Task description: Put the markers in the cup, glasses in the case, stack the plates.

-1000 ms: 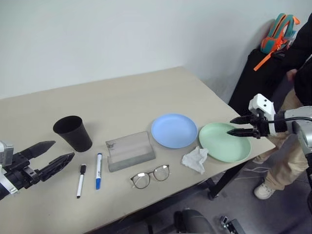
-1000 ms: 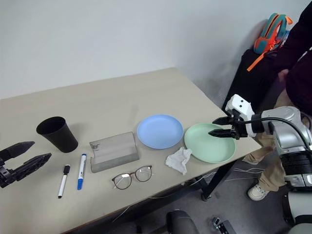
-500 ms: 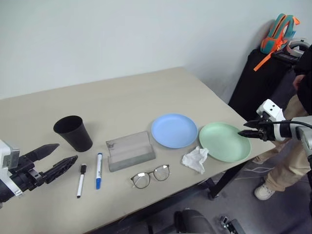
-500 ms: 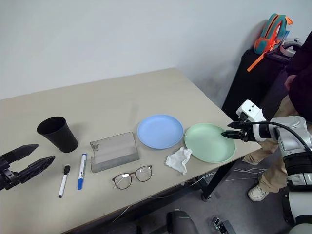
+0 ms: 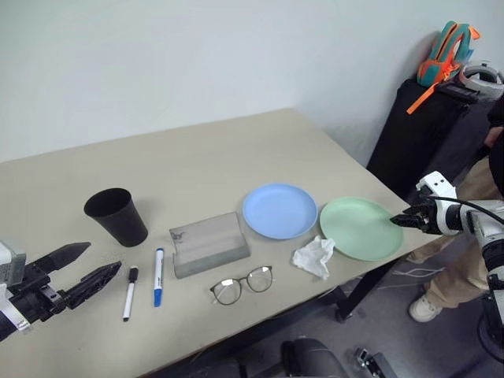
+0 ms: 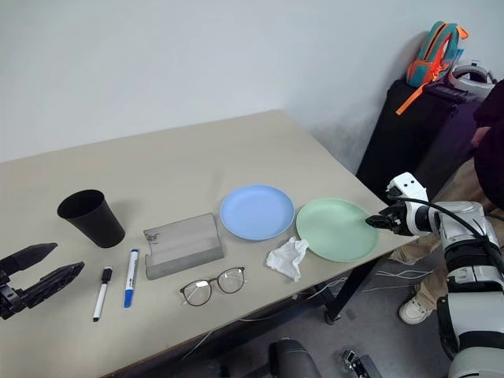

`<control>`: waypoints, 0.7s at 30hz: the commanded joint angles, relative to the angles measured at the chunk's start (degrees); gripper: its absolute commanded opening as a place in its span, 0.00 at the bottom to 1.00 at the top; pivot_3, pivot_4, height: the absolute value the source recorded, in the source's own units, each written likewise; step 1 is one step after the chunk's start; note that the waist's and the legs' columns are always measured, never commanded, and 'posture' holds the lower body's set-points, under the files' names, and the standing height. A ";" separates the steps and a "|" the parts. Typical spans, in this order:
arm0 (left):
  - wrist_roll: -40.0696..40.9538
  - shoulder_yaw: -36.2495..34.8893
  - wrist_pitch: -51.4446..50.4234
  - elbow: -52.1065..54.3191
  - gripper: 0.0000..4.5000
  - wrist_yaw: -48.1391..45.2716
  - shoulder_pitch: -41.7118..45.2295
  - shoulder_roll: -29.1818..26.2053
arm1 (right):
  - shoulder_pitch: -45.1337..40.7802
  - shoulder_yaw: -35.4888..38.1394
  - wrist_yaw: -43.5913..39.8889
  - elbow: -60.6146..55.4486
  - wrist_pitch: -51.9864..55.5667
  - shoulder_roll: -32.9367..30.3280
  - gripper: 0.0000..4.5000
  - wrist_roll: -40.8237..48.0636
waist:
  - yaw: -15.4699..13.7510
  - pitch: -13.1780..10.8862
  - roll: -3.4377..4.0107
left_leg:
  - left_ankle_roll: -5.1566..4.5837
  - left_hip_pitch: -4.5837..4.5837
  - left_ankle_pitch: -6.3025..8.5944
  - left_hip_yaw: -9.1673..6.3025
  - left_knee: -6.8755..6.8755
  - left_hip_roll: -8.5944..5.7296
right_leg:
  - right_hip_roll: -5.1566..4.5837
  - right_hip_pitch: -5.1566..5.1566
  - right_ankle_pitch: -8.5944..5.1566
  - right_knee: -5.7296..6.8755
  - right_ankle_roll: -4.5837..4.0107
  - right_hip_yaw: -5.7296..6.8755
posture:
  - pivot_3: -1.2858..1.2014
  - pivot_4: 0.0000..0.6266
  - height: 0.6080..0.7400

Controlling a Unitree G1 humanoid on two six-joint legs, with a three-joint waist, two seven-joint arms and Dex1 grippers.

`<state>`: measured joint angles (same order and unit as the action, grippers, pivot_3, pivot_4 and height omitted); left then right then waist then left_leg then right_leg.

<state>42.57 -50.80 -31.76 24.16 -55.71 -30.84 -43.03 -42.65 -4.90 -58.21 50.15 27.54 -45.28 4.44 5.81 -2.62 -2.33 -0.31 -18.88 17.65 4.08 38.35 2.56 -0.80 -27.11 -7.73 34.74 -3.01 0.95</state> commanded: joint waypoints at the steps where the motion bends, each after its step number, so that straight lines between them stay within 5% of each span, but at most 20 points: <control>1: 0.25 -2.11 1.40 1.72 0.92 0.22 -0.28 0.22 | -1.65 2.23 0.93 0.86 1.49 0.89 0.60 0.64 | 0.00 0.00 0.00 | 0.00 0.02 0.00 0.00 0.00 0.00 | 0.00 0.02 0.00 0.00 0.00 0.00 | 0.52 0.00 0.99; 7: 0.27 -2.54 1.78 1.85 0.92 0.37 -1.10 0.44 | -2.01 3.07 2.71 3.37 2.22 2.45 0.56 0.33 | 0.01 -0.01 0.02 | 0.02 0.16 0.01 -0.02 -0.02 0.00 | 0.00 0.14 0.00 0.00 0.00 -0.01 | 0.52 0.00 0.99; 15: 0.29 -2.19 2.02 2.26 0.92 1.11 -1.60 0.54 | -4.86 4.54 3.87 4.64 2.40 4.01 0.01 0.45 | 0.12 -0.07 0.13 | 0.17 0.25 0.10 -0.05 -0.02 0.00 | -0.01 0.19 0.00 -0.03 0.00 -0.05 | 0.52 0.00 0.99; 21: 0.35 -2.25 2.12 2.76 0.92 1.66 -1.95 0.92 | -9.17 6.01 6.58 7.57 1.55 5.24 0.00 0.44 | 0.12 -0.09 0.16 | 0.16 0.30 0.10 -0.06 -0.01 0.00 | -0.02 0.31 0.00 -0.06 0.01 -0.03 | 0.52 0.00 0.99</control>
<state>42.57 -51.02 -30.69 25.12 -54.42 -33.06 -42.07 -49.33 -0.63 -53.77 57.67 30.38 -39.73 4.86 5.93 -2.71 -2.17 -0.15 -18.58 17.74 4.02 38.34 2.55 -0.82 -26.80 -7.73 34.68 -3.00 0.91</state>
